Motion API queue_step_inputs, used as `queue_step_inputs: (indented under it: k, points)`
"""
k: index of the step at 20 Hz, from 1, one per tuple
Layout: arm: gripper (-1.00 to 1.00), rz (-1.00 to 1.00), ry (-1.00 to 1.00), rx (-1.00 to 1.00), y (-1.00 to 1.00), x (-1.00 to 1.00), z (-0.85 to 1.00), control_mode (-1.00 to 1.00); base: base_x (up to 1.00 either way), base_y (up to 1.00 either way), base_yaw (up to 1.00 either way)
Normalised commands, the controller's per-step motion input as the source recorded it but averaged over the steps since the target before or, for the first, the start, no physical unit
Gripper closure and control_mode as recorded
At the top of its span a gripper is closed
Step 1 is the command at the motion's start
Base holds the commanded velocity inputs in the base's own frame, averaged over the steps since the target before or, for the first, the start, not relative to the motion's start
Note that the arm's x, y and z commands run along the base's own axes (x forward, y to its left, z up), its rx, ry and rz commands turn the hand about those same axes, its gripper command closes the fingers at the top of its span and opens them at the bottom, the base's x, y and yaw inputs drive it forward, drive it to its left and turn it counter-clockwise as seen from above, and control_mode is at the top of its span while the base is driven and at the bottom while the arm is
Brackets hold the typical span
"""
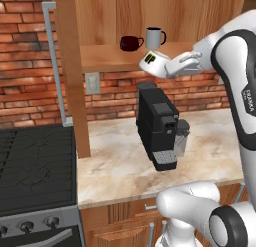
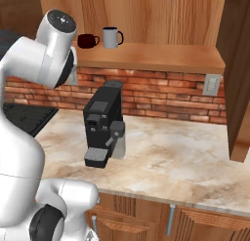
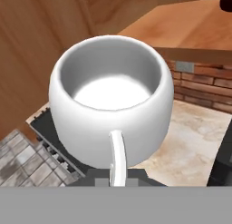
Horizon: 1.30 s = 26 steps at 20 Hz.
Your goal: Pick the mug on the counter and place it in the cabinet with the handle facing the right, like the mugs already inside.
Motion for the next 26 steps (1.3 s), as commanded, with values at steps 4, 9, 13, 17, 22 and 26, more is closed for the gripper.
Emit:
queue_step_inputs:
  k: [4, 9, 13, 17, 22, 26]
  points:
    - [1.0, 0.0, 0.0, 0.0, -0.05, 0.31, 0.0, -1.0, 0.0, 0.0, 0.0]
    - [1.0, 0.0, 0.0, 0.0, 0.0, 0.27, 0.0, -1.0, 0.0, 0.0, 0.0]
    - [1.0, 0.0, 0.0, 0.0, 0.0, 0.2, -0.01, -1.0, 0.0, 0.0, 0.0]
    - [1.0, 0.0, 0.0, 0.0, 0.0, 0.21, -0.02, -1.0, 0.0, 0.0, 0.0]
    - [1.0, 0.0, 0.0, 0.0, 0.0, 0.17, -0.13, -1.0, 0.0, 0.0, 0.0]
    - [1.0, 0.0, 0.0, 0.0, 0.0, 0.18, -0.12, -1.0, 0.0, 0.0, 0.0]
